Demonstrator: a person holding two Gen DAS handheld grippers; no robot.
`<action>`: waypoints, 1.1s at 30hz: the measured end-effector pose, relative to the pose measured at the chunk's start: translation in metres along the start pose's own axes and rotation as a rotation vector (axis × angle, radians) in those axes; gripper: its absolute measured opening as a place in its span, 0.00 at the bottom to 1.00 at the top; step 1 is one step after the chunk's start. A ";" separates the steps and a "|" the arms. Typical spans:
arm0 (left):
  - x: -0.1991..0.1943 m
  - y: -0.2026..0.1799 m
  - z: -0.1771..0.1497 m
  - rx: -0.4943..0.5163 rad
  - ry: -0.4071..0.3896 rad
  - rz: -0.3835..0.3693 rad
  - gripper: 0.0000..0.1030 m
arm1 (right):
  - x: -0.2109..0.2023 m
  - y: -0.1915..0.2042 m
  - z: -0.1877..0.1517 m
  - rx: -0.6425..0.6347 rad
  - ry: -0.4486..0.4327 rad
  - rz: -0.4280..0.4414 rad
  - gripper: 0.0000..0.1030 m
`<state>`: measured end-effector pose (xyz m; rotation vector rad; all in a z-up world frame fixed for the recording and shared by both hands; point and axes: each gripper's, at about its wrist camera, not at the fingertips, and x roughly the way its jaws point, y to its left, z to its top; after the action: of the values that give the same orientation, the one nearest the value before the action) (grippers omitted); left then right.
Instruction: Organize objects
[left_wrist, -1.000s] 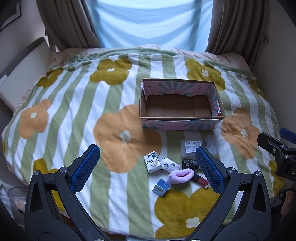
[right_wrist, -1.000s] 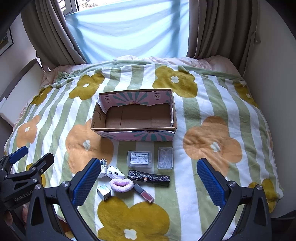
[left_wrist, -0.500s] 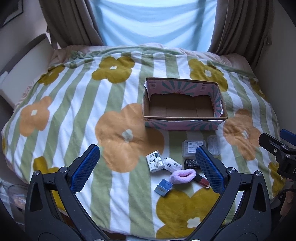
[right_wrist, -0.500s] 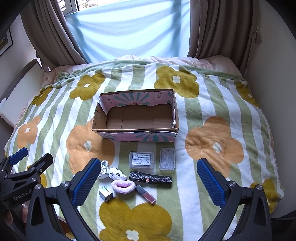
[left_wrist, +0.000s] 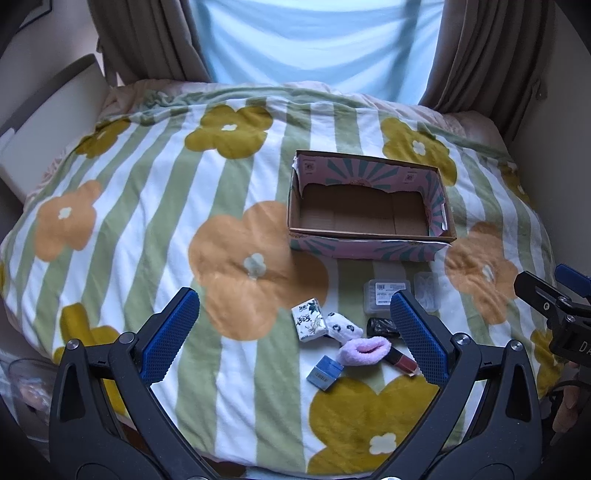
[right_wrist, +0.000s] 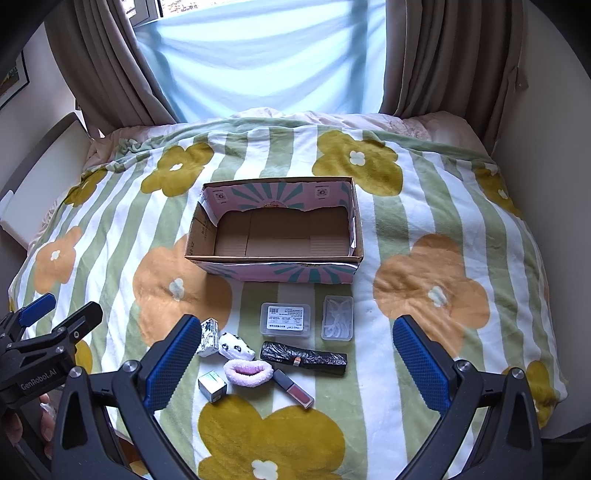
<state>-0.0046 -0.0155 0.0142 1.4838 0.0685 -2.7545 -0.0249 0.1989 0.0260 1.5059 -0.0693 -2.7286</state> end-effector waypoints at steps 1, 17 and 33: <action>0.001 0.000 0.000 -0.001 0.003 -0.001 0.99 | 0.001 0.001 0.000 0.001 0.001 0.003 1.00; 0.012 -0.001 0.000 0.008 0.022 -0.002 0.99 | 0.008 -0.002 0.006 0.006 0.014 0.016 1.00; 0.040 0.007 -0.008 -0.057 0.119 -0.056 0.99 | 0.028 -0.016 -0.001 0.025 0.052 0.038 1.00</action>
<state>-0.0201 -0.0217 -0.0240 1.6546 0.1908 -2.6785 -0.0391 0.2134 0.0008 1.5647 -0.1307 -2.6671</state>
